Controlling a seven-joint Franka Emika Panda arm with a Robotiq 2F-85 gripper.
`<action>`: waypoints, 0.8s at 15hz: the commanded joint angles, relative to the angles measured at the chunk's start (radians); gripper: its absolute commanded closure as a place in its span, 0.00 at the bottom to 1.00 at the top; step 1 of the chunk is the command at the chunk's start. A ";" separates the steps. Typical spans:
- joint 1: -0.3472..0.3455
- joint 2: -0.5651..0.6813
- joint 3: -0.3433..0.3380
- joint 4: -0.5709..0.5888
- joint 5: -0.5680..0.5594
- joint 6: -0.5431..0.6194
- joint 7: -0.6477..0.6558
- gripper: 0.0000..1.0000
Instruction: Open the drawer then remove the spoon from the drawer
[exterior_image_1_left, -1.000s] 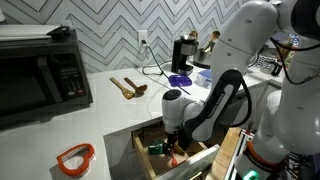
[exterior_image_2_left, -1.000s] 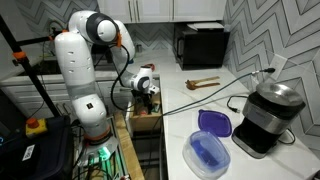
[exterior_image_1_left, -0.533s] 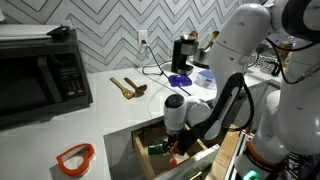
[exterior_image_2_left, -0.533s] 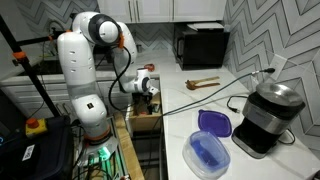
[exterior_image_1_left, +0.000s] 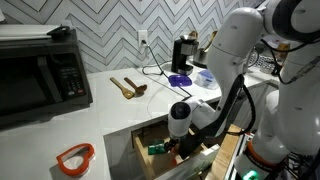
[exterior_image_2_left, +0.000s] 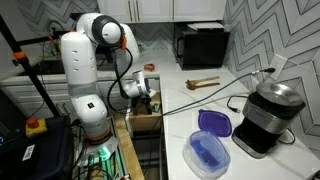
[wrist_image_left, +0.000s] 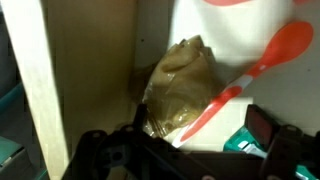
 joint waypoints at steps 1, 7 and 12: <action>0.020 0.054 -0.024 0.031 -0.129 0.013 0.161 0.00; 0.017 0.128 -0.033 0.088 -0.292 0.011 0.336 0.00; 0.011 0.173 -0.035 0.126 -0.361 0.007 0.408 0.15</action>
